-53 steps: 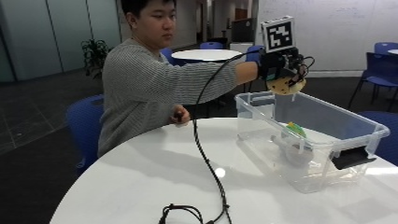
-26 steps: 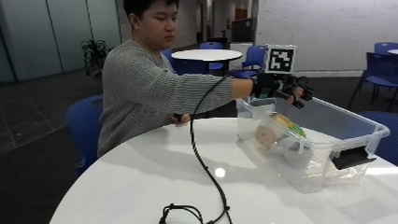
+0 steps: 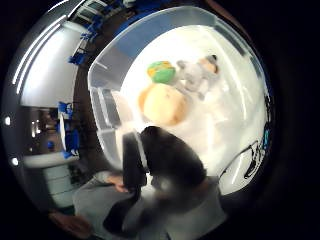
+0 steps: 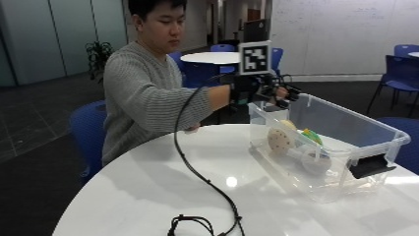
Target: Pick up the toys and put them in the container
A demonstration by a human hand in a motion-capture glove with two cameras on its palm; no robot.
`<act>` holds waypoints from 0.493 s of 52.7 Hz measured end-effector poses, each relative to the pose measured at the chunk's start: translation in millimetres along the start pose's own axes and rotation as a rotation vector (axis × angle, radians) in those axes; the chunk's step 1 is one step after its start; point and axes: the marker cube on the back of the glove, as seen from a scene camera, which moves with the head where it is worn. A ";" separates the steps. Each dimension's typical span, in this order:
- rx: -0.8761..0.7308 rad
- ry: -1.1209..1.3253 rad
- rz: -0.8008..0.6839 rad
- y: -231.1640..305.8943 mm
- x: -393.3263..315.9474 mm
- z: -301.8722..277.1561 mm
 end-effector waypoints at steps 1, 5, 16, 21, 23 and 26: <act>0.016 0.040 -0.017 11.0 12.0 -3.8; 0.061 0.157 -0.007 48.6 43.7 -11.2; 0.091 0.202 0.097 132.7 75.2 -12.8; 0.105 0.191 0.034 172.7 63.5 4.1; 0.105 0.183 0.007 190.4 55.7 14.4; 0.098 0.161 -0.044 225.5 38.9 35.9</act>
